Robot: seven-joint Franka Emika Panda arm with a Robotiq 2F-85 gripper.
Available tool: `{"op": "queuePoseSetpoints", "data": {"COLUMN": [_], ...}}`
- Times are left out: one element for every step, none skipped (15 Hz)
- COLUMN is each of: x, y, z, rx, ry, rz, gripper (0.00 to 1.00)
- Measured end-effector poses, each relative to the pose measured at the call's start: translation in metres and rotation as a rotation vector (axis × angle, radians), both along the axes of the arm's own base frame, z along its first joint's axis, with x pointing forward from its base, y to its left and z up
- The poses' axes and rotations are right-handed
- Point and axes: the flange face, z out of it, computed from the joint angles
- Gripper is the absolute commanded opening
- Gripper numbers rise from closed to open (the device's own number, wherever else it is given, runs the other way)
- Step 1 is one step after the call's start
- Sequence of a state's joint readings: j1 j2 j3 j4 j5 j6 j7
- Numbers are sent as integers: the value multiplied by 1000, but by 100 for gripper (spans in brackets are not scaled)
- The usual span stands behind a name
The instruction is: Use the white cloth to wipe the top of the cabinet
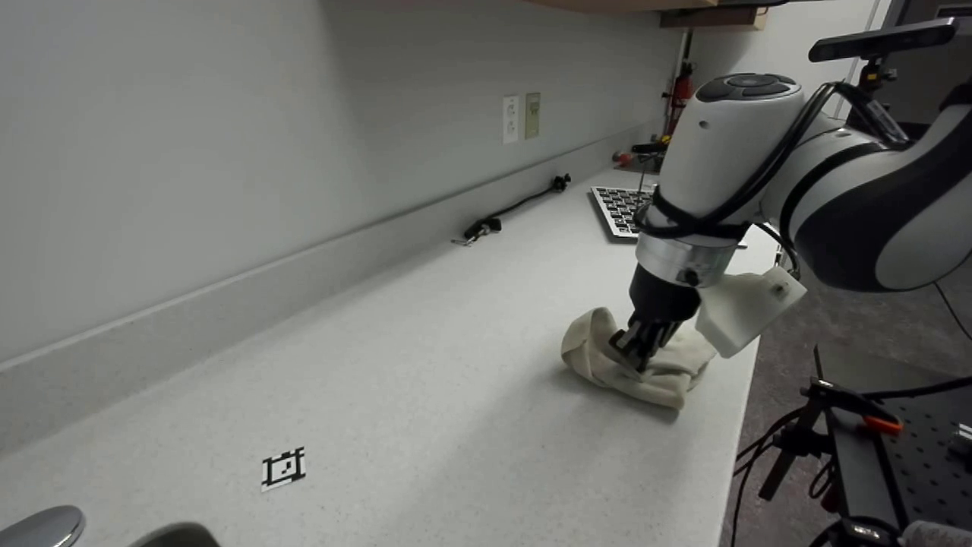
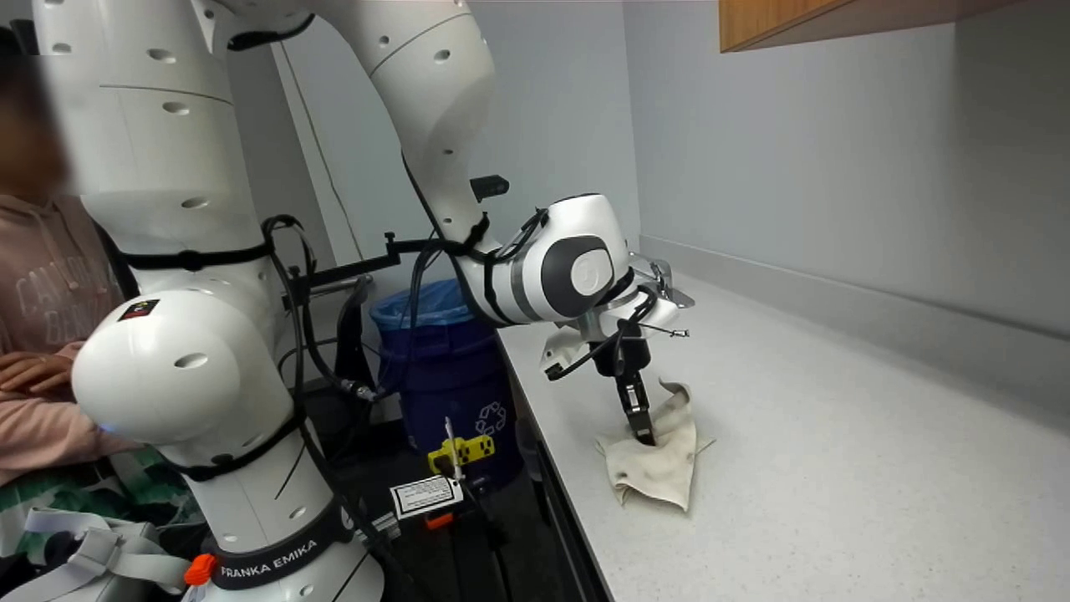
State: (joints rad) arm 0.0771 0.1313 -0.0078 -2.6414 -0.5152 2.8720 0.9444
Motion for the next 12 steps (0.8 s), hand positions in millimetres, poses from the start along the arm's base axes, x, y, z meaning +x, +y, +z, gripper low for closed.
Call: {"op": "queuePoseSetpoints", "data": {"x": [0, 1, 2, 5, 9, 14, 20, 26, 32, 38, 42, 46], "y": [1, 3, 8, 15, 26, 39, 54, 71, 89, 106, 123, 139], "z": [0, 1, 1, 3, 5, 8, 11, 15, 19, 22, 25, 27], "rx": [-1, -2, -2, -2, 0, 2, 5, 7, 10, 15, 19, 25], "ry": [0, -1, -3, -8, -15, -25, -37, -48, -59, -70, -79, -85], "rz": [4, 10, 22, 40, 64, 93, 126, 162, 198, 235, 273, 307], "gripper": [0, 0, 0, 0, 0, 0, 0, 0, 0, 0, 0, 0]}}
